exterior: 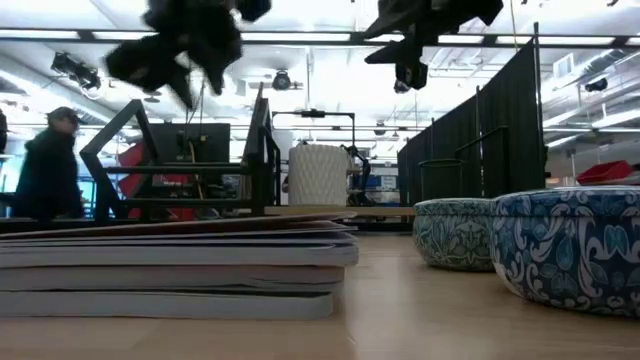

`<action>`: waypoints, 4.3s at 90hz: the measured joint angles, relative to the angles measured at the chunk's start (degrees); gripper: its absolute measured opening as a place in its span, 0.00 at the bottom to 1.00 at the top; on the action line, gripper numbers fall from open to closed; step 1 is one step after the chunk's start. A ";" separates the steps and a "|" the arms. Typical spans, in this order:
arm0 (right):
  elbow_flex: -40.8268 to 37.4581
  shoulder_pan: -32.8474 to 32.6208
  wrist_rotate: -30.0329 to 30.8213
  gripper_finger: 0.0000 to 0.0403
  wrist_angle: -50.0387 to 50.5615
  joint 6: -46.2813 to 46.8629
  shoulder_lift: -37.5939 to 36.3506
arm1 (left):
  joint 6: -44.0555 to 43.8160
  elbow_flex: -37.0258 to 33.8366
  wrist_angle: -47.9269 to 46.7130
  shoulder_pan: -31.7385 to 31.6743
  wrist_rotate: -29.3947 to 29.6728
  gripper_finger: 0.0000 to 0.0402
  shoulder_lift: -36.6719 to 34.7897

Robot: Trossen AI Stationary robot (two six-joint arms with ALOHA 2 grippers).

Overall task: Stock shelves
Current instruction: Put the brown book on the bookshelf

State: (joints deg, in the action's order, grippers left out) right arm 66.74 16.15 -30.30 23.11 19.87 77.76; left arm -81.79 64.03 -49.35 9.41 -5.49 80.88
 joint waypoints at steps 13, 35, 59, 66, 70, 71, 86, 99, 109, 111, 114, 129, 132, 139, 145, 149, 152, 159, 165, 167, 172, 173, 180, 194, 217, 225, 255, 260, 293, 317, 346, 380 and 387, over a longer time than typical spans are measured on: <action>-0.05 -1.23 -1.00 0.32 5.91 -4.79 0.00 | -9.23 -5.63 3.52 5.45 0.12 0.55 0.00; -0.41 -4.46 -0.97 0.32 6.37 -9.05 0.69 | -23.84 -15.86 17.59 10.22 7.58 0.69 0.96; -1.62 -7.48 -1.31 0.32 6.67 -8.04 5.03 | -28.43 -20.30 21.81 10.63 10.00 0.71 5.79; -1.66 -8.03 -1.42 0.32 6.08 -6.48 5.71 | -28.43 -20.07 20.27 10.63 9.55 0.71 6.69; -1.66 -8.39 -1.45 0.32 6.06 -5.77 5.71 | -28.65 -20.02 18.75 10.63 9.02 0.71 6.75; -1.66 -8.49 -1.43 0.32 6.05 -5.66 5.70 | -28.85 -19.99 18.19 10.63 8.87 0.71 6.75; -1.64 -9.14 -1.43 0.32 5.52 -5.35 5.33 | -31.40 -16.87 1.73 10.63 8.85 0.70 5.49; -1.62 -9.05 -0.99 0.32 5.32 -5.29 5.47 | -28.42 -11.63 -4.91 10.56 10.99 0.66 4.39; -1.62 -9.07 -0.83 0.32 4.04 -5.42 5.51 | -24.31 -9.97 -1.68 11.15 10.58 0.64 4.68; -1.62 -9.09 -0.79 0.32 3.67 -5.45 5.51 | -24.03 -9.90 -0.93 11.35 10.50 0.64 4.67; -1.62 -9.10 -0.81 0.32 3.31 -5.53 5.51 | -24.03 -9.90 -0.39 11.75 10.41 0.64 4.63; -1.62 -9.05 -0.86 0.32 2.25 -5.15 5.51 | -24.14 -9.92 0.75 13.25 5.79 0.63 4.31; -1.62 -9.08 -0.92 0.32 2.29 -5.43 5.53 | -24.48 -9.92 0.91 13.71 5.14 0.63 4.20; -1.62 -9.08 -0.99 0.32 2.23 -6.30 5.53 | -26.42 -9.92 0.58 14.84 4.26 0.63 4.23; -1.62 -9.08 -1.00 0.32 2.27 -6.64 5.55 | -28.42 -9.92 -0.25 15.39 4.75 0.63 4.24; -1.62 -9.08 -1.01 0.32 2.23 -6.66 5.54 | -29.63 -9.92 -0.83 15.43 6.51 0.63 4.63; -1.62 -9.08 -1.01 0.32 2.23 -6.66 5.54 | -29.77 -9.92 -0.78 15.45 7.92 0.63 4.91; -1.62 -9.08 -1.00 0.32 2.25 -6.65 5.55 | -29.59 -10.45 0.99 15.15 10.45 0.63 5.85; -1.62 -9.08 -1.07 0.32 2.25 -6.57 5.55 | -29.54 -12.60 6.26 14.72 11.02 0.62 6.55; -1.62 -9.08 -1.24 0.32 2.25 -6.43 5.55 | -29.54 -13.54 8.84 14.57 11.03 0.62 6.80; -1.62 -9.08 -1.49 0.32 2.27 -6.00 5.55 | -29.52 -15.94 15.51 14.18 11.01 0.60 7.58; -1.62 -9.08 -1.50 0.32 2.27 -5.96 5.55 | -29.54 -16.39 16.77 14.09 10.99 0.60 7.71; -1.62 -9.08 -1.57 0.32 2.37 -5.21 5.55 | -29.52 -18.87 25.61 13.54 11.11 0.58 8.01; -1.62 -9.14 -2.52 0.32 2.38 -4.80 5.55 | -24.86 -19.54 37.99 13.16 15.57 0.54 8.64; -1.62 -9.29 -2.49 0.32 2.27 -4.50 5.55 | -20.45 -15.78 44.00 13.76 14.66 0.45 8.26; -1.62 -9.29 -2.48 0.32 2.26 -5.16 5.56 | -21.10 -11.88 39.26 15.32 12.06 0.41 7.98; -1.62 -9.29 -0.21 0.32 -2.37 -6.15 5.57 | -30.93 -2.44 33.04 22.53 12.92 0.35 7.89; -1.62 -9.29 -0.17 0.32 -3.60 -5.31 5.55 | -30.92 -2.40 35.98 22.81 13.62 0.35 7.89; -1.62 -9.29 -1.03 0.32 -6.93 2.66 5.57 | -20.03 -2.40 36.61 22.87 16.55 0.35 7.93; -1.62 -9.04 -0.95 0.32 -7.34 3.02 5.57 | -26.07 -2.43 15.42 27.64 3.19 0.35 7.96; -1.62 -8.82 -0.84 0.32 -7.26 3.07 5.57 | -22.85 -2.41 19.62 29.05 8.35 0.35 8.30; -1.62 -8.40 -1.10 0.32 -6.19 4.60 5.57 | -29.76 -2.43 0.90 30.08 7.30 0.35 11.10; -1.62 -7.87 -1.10 0.32 -6.33 4.68 5.57 | -29.78 -2.43 -2.05 30.01 7.34 0.35 11.10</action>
State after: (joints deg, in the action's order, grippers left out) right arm 65.12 8.28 -31.40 16.79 24.55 83.33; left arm -111.57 61.60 -51.40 39.42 1.85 91.98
